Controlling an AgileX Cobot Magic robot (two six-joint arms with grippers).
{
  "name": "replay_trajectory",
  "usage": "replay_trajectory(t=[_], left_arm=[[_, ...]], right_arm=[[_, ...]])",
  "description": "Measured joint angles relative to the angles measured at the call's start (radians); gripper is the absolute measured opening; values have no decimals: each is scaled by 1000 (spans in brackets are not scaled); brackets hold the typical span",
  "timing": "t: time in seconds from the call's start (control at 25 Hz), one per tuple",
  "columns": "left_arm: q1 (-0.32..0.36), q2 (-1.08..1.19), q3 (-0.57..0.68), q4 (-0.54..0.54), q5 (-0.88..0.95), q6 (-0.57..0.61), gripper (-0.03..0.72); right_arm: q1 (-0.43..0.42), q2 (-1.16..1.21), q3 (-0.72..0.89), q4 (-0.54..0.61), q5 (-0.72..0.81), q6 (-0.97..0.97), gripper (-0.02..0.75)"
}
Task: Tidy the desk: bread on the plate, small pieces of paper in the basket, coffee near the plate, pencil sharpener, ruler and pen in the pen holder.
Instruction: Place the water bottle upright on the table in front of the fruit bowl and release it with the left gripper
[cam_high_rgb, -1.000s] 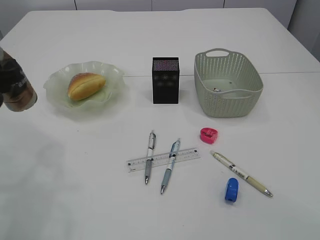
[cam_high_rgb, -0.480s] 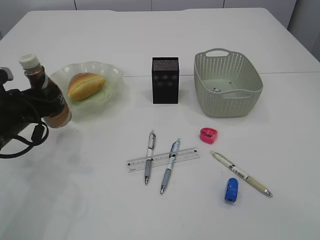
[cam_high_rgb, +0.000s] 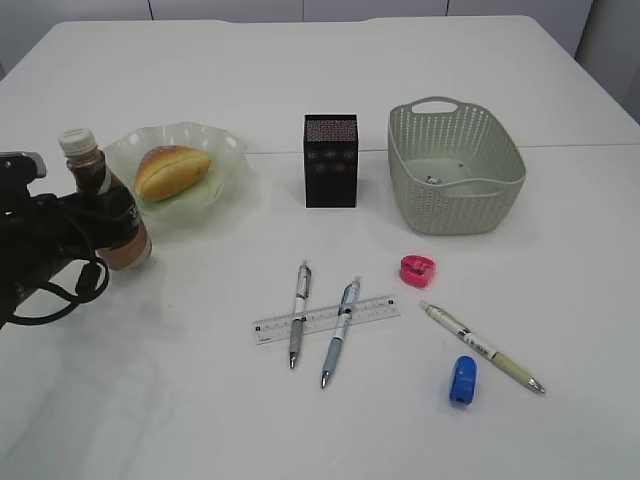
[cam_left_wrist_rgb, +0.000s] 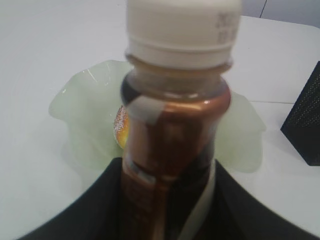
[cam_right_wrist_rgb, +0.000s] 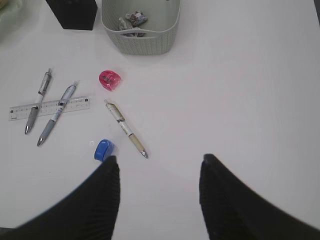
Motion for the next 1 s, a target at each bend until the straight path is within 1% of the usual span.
replay_trajectory(t=[0.28,0.48,0.64,0.72,1.0], left_arm=[[0,5,0,14,0,0,308],[0,8,0,14,59,0,309],[0,8,0,14,67,3,314],[0,8,0,20,71,6,331],[0,8,-6,35,79,32,439]], right_arm=[[0,0,0,-2,0,0,414],[0,0,0,-2,0,0,414],[0,0,0,-2,0,0,414],[0,0,0,-2,0,0,414],[0,0,0,-2,0,0,414]])
